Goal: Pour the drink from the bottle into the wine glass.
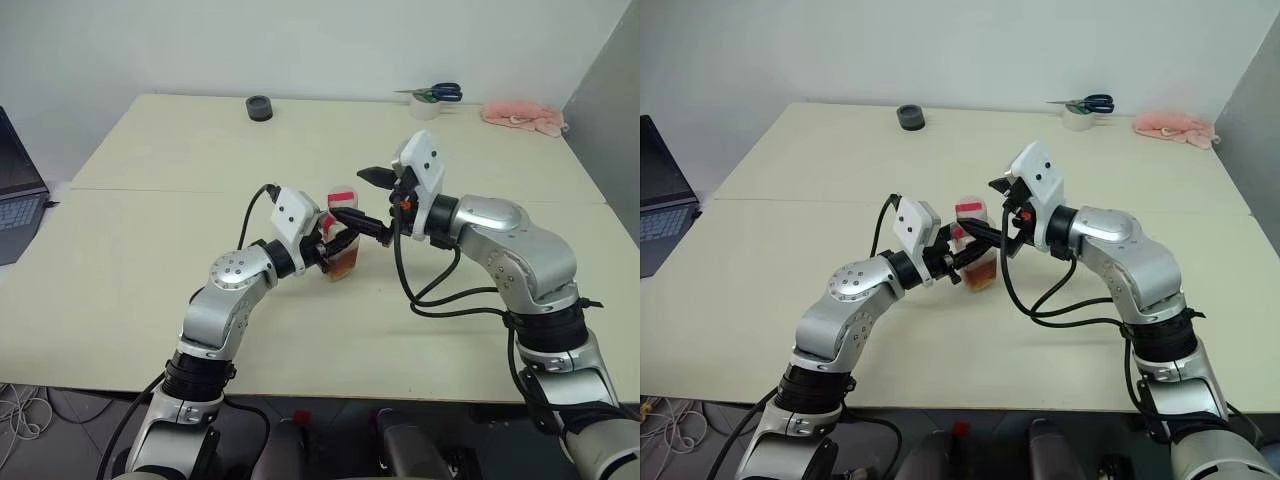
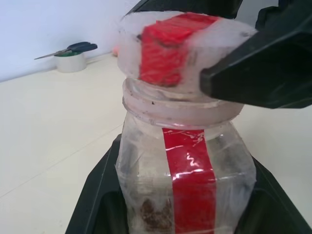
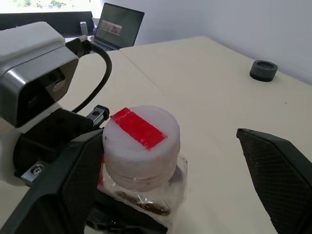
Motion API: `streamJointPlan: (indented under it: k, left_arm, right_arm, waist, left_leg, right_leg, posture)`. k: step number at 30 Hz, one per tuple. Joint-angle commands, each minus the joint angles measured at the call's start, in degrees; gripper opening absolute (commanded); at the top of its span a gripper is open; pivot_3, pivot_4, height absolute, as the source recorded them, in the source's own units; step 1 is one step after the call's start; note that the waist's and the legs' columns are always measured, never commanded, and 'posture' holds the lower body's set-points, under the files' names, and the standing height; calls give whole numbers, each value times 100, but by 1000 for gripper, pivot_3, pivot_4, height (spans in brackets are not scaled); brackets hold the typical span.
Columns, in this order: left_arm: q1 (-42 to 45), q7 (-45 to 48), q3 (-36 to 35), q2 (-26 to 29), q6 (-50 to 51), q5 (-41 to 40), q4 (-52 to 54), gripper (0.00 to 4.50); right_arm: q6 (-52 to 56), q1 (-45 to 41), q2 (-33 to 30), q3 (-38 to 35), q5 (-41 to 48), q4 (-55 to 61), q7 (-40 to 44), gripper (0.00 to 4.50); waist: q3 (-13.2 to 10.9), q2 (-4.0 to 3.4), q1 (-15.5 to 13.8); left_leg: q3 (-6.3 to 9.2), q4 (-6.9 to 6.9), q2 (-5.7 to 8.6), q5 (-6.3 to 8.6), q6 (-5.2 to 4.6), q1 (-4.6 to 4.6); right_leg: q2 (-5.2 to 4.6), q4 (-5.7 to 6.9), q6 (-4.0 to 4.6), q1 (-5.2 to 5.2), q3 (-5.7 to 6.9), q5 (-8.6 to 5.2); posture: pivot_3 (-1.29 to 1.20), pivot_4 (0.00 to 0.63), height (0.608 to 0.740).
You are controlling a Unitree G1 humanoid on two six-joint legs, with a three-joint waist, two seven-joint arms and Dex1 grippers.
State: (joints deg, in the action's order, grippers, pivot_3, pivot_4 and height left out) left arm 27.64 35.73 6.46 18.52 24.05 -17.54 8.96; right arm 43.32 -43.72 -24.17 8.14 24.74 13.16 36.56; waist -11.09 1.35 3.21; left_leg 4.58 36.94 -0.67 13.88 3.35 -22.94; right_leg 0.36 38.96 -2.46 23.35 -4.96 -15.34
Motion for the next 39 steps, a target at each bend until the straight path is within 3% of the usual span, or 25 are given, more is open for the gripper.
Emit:
streamJointPlan:
  k: [1,8,23,26,32,39]
  left_arm:
    - [28,57,-125,36,-147,-59,212,1821]
    - [33,42,-122,27,-155,-60,209,1820]
    - [27,31,-110,13,-149,-57,213,1820]
    - [19,22,-107,7,-147,-59,219,1820]
    - [15,24,-110,6,-154,-61,204,1820]
    - [37,46,-104,28,-164,-51,173,1818]
  right_arm:
    - [62,51,-194,-268,116,182,127,4500]
    - [134,135,-250,-316,474,513,378,4500]
    - [438,102,577,-210,458,498,-388,4500]
    - [515,80,674,-278,526,483,-425,3882]
    - [568,42,693,-271,443,460,-508,1817]
    - [687,-105,589,-711,985,596,-227,1816]
  waist:
    - [0,0,0]
    - [0,0,3]
    - [0,0,-1]
    - [0,0,0]
    - [0,0,0]
    - [0,0,-2]
  left_leg:
    - [0,0,0,0,0,0]
    - [-1,0,0,0,0,0]
    - [1,0,-1,0,0,0]
    - [0,1,-1,0,0,0]
    - [-1,1,0,0,0,0]
    - [0,0,-1,0,0,0]
  right_leg:
    - [0,0,0,0,0,0]
    - [0,-1,0,0,-1,0]
    - [1,0,0,0,-1,0]
    - [1,0,0,0,-1,0]
    - [1,0,0,0,-2,0]
    - [1,0,0,0,0,0]
  posture:
    - [0,150,740]
    - [0,150,740]
    - [0,150,740]
    - [0,150,740]
    - [0,150,740]
    - [0,150,740]
